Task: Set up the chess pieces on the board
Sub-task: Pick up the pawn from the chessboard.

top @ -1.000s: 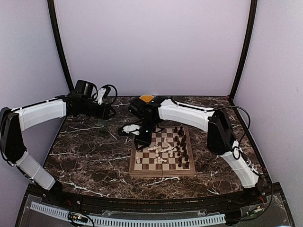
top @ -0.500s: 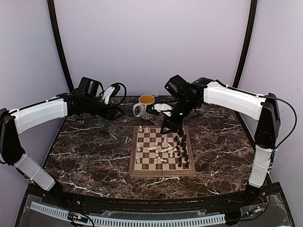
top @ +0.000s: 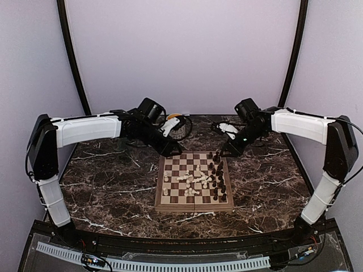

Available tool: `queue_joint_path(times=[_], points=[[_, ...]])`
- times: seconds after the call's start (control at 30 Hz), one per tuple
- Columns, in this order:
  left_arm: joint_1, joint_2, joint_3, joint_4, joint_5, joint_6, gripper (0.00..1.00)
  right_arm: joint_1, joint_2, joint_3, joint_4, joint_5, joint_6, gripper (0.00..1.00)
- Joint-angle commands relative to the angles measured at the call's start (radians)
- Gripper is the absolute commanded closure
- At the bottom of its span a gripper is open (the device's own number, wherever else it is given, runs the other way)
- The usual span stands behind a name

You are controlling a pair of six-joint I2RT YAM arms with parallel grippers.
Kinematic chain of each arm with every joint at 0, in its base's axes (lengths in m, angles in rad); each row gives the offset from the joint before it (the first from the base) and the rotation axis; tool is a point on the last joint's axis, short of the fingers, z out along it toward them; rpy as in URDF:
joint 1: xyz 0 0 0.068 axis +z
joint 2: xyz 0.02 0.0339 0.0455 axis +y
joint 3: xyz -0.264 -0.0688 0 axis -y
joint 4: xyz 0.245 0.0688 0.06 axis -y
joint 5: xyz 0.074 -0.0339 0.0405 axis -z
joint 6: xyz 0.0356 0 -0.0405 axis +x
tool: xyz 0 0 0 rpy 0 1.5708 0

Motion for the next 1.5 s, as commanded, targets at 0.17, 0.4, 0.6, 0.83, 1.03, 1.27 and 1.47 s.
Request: queue_joint_path(times=[0.17, 0.4, 0.6, 0.83, 1.03, 1.27, 1.47], points=[[-0.117, 0.286, 0.321, -0.155, -0.097, 0.071, 0.54, -0.131, -0.103, -0.104, 0.251, 0.215, 0.084, 0.64], [-0.146, 0.411, 0.429, -0.186, -0.125, 0.071, 0.55, -0.178, -0.103, -0.112, 0.25, 0.169, 0.095, 0.64], [-0.147, 0.441, 0.444, -0.189, -0.14, 0.069, 0.6, -0.18, -0.096, -0.112, 0.247, 0.165, 0.092, 0.64], [-0.147, 0.459, 0.445, -0.148, -0.13, 0.056, 0.66, -0.179, -0.091, -0.112, 0.245, 0.161, 0.09, 0.64], [-0.147, 0.477, 0.464, -0.136, -0.109, 0.053, 0.71, -0.18, -0.083, -0.113, 0.244, 0.163, 0.086, 0.64], [-0.147, 0.478, 0.47, -0.13, -0.111, 0.055, 0.85, -0.18, -0.076, -0.113, 0.242, 0.164, 0.085, 0.64], [-0.145, 0.437, 0.466, -0.154, -0.155, 0.061, 0.91, -0.179, -0.072, -0.113, 0.243, 0.166, 0.083, 0.65]])
